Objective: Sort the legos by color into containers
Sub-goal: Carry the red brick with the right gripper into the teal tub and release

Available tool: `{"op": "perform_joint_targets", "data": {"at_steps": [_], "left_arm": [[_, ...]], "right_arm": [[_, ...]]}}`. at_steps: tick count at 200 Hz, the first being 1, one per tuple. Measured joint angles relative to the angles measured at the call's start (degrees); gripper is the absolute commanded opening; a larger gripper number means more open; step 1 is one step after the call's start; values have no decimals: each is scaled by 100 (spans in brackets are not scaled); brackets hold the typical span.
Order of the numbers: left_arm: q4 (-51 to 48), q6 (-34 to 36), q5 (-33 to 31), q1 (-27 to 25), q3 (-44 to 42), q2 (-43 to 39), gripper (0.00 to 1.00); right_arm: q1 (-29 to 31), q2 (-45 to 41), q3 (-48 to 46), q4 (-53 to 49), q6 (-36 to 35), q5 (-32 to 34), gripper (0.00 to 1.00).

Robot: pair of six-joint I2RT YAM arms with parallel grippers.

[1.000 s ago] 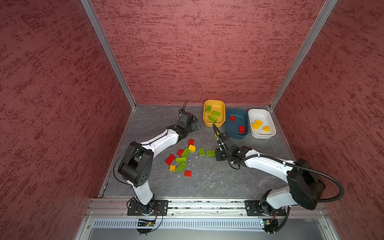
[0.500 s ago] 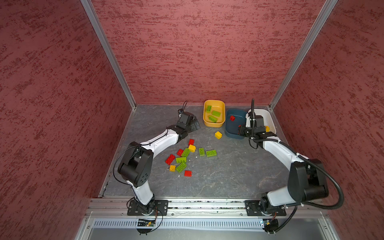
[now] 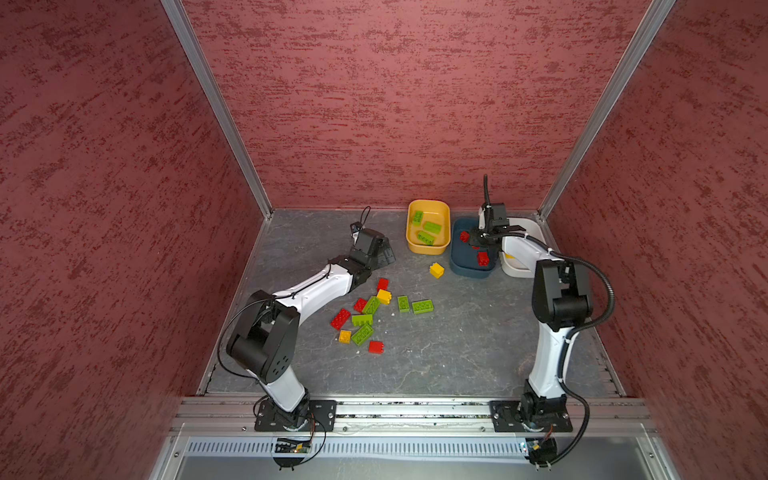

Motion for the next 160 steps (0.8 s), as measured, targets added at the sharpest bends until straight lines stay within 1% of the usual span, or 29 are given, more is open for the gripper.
{"op": "perform_joint_targets", "data": {"at_steps": [15,29,58,76,91,120,140,160], "left_arm": [[-2,0,0,0,-4,-2,100],[-2,0,0,2,-13,-20,99],[0,2,-2,2,-26,-61,100],[0,4,-26,0,-44,-72,100],[0,4,-81,-2,-96,-81,99],[-9,2,-184,-2,-175,-114,99],[-9,-11,-238,-2,-175,-144,99],[-2,-26,-238,-2,-175,-168,100]], "right_arm": [[0,275,310,-101,37,42,32],[-2,431,487,-197,63,42,37],[-2,415,509,-339,129,46,49],[-2,302,402,-376,74,39,61],[0,0,101,-389,28,15,68],[20,-885,-608,-374,-22,-46,72],[59,-1458,-988,-330,-9,-114,77],[155,-1921,-1346,-306,9,-133,89]]}}
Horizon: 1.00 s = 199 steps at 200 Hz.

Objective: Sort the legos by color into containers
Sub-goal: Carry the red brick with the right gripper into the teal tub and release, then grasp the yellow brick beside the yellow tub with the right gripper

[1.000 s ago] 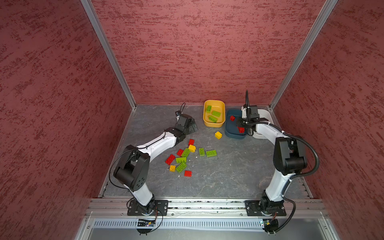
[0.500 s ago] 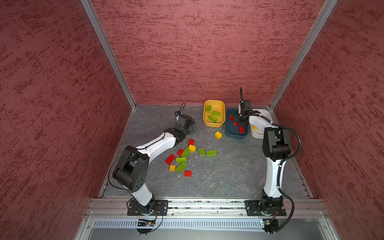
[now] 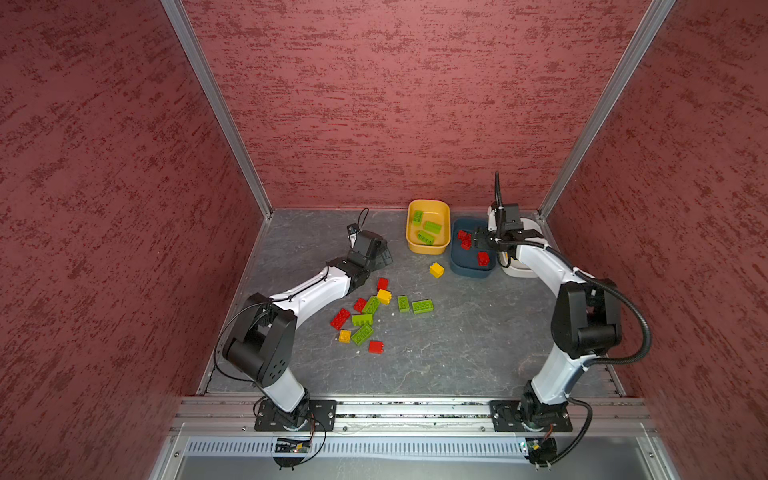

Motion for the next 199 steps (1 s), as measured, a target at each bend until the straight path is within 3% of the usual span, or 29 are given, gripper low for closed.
{"op": "perform_joint_targets", "data": {"at_steps": [53,97,142,199], "left_arm": [[9,-9,17,0,0,-9,99],[46,-105,-13,0,-17,-11,100],[44,-212,-107,33,-201,-129,99],[44,-254,-87,122,-203,-136,99]], "right_arm": [[826,-774,-868,0,-249,-243,90],[1572,-789,-935,-15,-737,-658,86],[1886,-186,-835,-94,-918,-667,83],[1985,914,-52,-227,-848,262,77]]}}
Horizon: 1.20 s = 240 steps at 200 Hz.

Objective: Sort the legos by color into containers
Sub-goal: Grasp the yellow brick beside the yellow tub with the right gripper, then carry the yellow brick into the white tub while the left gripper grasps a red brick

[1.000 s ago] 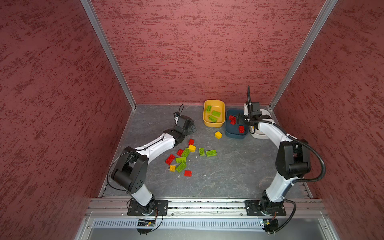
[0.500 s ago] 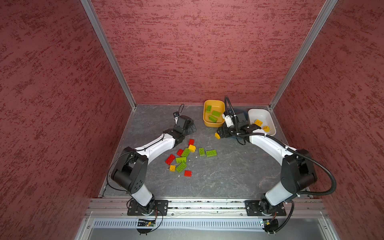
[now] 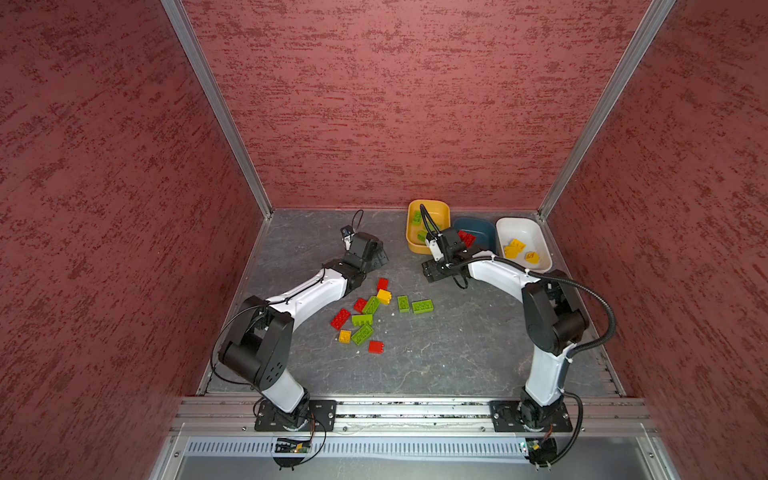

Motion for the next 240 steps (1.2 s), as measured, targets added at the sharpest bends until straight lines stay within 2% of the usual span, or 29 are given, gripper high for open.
{"op": "perform_joint_targets", "data": {"at_steps": [58,131,149,196,220,240], "left_arm": [[-2,7,20,42,0,-2,99],[-413,-42,-35,55,7,20,100],[-494,7,28,55,15,63,99],[-704,485,391,4,50,76,99],[-822,839,684,-90,122,166,99],[-927,1139,1071,-94,175,315,100]], "right_arm": [[59,680,243,98,-26,579,69],[118,623,17,323,118,463,28],[118,162,-413,459,184,299,25],[-138,-1840,-1408,1102,289,-345,25],[-935,-2448,-1746,1611,590,-680,25],[-1764,-2557,-1971,1812,907,-807,25]]}}
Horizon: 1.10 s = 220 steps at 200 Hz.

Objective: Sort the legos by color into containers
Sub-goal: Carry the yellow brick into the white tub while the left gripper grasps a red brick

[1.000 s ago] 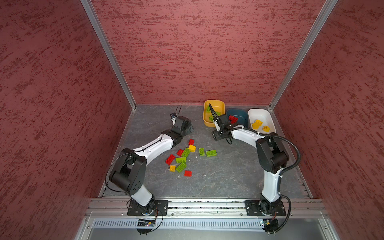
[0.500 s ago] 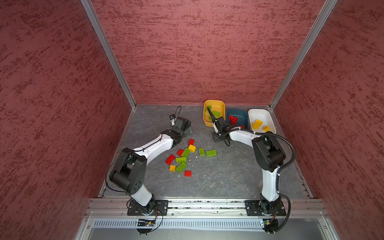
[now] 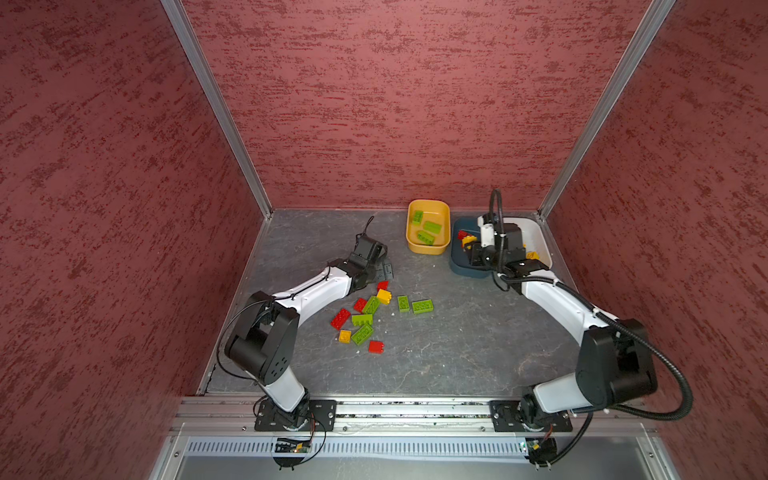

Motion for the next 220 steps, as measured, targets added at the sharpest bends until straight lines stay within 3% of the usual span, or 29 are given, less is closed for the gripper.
{"op": "perform_joint_targets", "data": {"at_steps": [40,82,126,220], "left_arm": [[-525,476,417,7,289,446,100],[-1032,699,420,-103,772,927,93],[-1399,734,256,-302,1110,1220,87],[-1644,704,225,-352,1344,1506,72]], "right_arm": [[-1379,103,-221,48,278,-306,27],[-2173,1047,282,-269,-2,-503,29],[-2275,1950,1021,-817,-422,-396,32],[-2260,2286,1534,-1207,-332,140,69]]}}
